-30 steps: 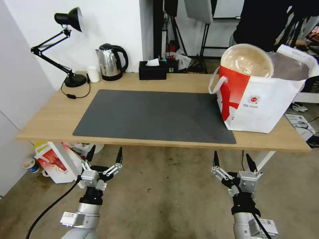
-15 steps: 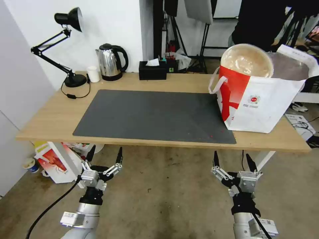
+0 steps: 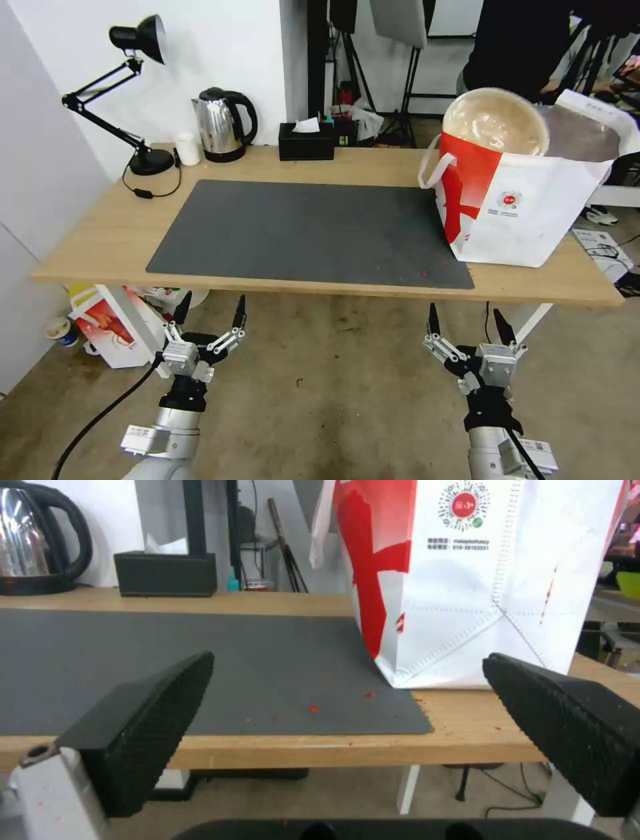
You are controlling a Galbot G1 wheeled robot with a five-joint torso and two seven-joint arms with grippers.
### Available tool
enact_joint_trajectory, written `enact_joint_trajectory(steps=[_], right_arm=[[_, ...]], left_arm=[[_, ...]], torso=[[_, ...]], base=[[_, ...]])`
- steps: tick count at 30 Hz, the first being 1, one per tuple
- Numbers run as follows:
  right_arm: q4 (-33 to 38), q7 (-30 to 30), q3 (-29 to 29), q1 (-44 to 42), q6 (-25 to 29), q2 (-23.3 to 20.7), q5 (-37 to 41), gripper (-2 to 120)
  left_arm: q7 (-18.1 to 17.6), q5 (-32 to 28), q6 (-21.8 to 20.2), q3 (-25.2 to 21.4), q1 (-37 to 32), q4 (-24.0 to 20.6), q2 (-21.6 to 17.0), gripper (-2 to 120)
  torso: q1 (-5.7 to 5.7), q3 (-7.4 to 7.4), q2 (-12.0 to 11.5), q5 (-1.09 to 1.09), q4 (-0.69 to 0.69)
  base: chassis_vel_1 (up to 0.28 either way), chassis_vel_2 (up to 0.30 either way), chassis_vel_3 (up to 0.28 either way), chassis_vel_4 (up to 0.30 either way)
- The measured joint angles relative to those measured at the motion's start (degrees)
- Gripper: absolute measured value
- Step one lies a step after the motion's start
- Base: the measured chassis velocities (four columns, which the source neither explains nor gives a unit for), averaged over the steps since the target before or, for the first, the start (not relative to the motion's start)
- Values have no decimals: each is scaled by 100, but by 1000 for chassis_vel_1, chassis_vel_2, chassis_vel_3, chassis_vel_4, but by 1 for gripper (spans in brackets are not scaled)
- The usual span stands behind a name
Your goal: Pick up the trash from the table and place it into the takeout bag.
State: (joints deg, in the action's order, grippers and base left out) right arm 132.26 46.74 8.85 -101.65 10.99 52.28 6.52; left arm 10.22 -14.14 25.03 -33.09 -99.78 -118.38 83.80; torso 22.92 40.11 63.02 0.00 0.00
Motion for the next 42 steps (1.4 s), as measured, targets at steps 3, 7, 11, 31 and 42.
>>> enact_joint_trajectory(steps=[3,7,11,31,42], right_arm=[[0,0,0,-1,0,0,0,100],[0,0,0,0,0,0,0,100],[0,0,0,0,0,0,0,100],[0,0,0,0,0,0,0,100],[0,0,0,0,0,0,0,100]], left_arm=[[0,0,0,0,0,0,0,100],[0,0,0,0,0,0,0,100],[0,0,0,0,0,0,0,100],[0,0,0,0,0,0,0,100],[0,0,0,0,0,0,0,100]], torso=[[0,0,0,0,0],[0,0,0,0,0],[0,0,0,0,0],[0,0,0,0,0],[0,0,0,0,0]], base=[[0,0,0,0],[0,0,0,0],[0,0,0,0],[0,0,0,0],[0,0,0,0]])
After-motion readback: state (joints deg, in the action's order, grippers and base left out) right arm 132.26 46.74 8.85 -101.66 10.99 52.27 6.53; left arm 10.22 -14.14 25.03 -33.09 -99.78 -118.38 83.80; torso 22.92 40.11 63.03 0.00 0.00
